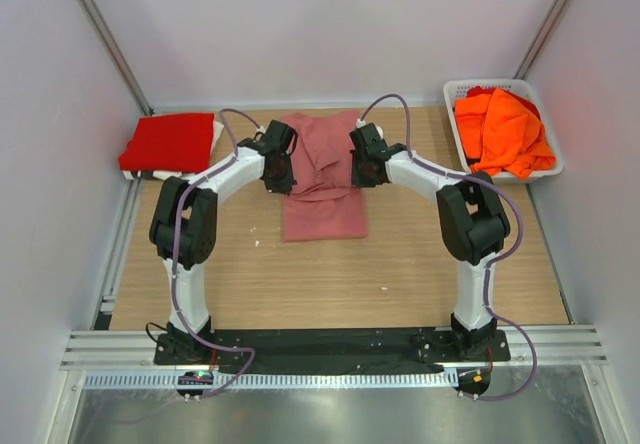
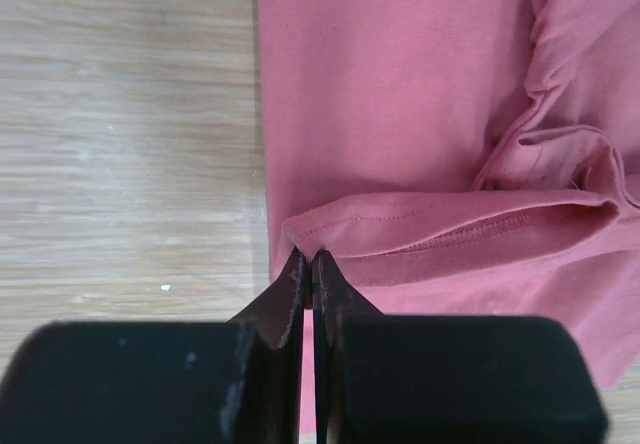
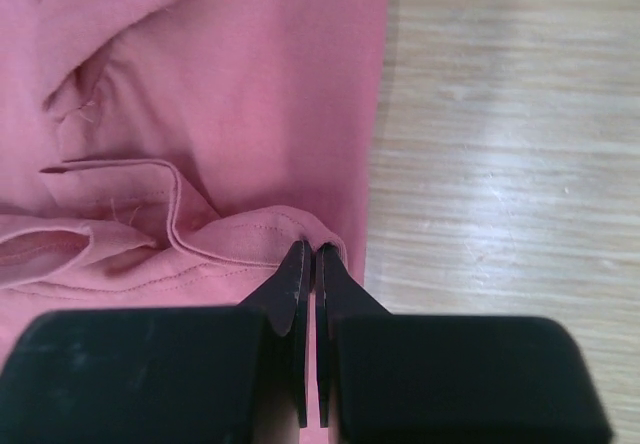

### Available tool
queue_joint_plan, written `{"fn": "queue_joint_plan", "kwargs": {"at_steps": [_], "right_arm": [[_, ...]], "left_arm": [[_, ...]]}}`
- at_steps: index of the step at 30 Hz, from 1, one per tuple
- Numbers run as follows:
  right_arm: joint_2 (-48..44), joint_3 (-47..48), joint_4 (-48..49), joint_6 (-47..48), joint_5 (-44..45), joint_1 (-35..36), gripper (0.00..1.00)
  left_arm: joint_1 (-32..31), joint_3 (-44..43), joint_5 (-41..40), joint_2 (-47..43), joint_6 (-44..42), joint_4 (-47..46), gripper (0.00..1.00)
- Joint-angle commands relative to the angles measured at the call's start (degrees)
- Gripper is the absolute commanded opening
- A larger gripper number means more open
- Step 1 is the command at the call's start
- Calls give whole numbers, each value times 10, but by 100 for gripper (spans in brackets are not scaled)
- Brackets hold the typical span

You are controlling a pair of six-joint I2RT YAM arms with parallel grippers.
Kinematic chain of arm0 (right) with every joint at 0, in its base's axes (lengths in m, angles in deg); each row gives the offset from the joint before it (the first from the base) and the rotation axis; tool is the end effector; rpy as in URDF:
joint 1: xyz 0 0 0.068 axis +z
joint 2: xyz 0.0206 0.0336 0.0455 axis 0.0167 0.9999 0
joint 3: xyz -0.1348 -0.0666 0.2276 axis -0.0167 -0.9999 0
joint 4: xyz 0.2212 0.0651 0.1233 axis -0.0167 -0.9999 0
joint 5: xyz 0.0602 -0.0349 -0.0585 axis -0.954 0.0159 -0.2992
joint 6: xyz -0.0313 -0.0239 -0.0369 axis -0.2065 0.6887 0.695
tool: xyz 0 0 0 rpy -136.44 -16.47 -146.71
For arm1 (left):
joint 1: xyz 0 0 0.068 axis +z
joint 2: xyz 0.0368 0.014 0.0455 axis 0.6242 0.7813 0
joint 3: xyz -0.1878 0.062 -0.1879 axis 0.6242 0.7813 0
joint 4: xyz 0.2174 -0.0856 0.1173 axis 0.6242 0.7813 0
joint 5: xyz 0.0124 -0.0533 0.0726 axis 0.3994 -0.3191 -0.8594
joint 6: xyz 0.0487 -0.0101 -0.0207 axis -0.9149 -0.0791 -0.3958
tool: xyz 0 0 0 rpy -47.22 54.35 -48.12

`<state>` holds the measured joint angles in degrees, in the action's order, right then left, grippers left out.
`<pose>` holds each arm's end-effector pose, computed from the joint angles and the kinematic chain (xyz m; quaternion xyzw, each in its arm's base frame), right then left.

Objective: Fold and stack the t-shirts
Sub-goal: Fold the tshirt

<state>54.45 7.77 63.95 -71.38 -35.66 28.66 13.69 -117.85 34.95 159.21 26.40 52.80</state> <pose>0.3832 0.1959 0.1891 -0.0147 0.9526 0.0717 0.2954 0.3827 -0.1749 0.1975 -0.0816 0.9691 -0.0803 0.2184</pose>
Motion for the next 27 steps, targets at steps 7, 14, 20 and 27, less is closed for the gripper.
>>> {"fn": "queue_joint_plan", "kwargs": {"at_steps": [7, 14, 20, 27], "right_arm": [[31, 92, -18, 15, -6, -22, 58], [-16, 124, -71, 31, 52, -28, 79], [-133, 1, -16, 13, -36, -28, 76], [-125, -69, 30, -9, -148, -23, 46]], "left_arm": [[20, -115, 6, 45, -14, 49, 15], [23, -160, -27, 10, -13, 102, 52], [21, -50, -39, -111, 16, 54, 57], [-2, 83, 18, -162, 34, -52, 52]]}}
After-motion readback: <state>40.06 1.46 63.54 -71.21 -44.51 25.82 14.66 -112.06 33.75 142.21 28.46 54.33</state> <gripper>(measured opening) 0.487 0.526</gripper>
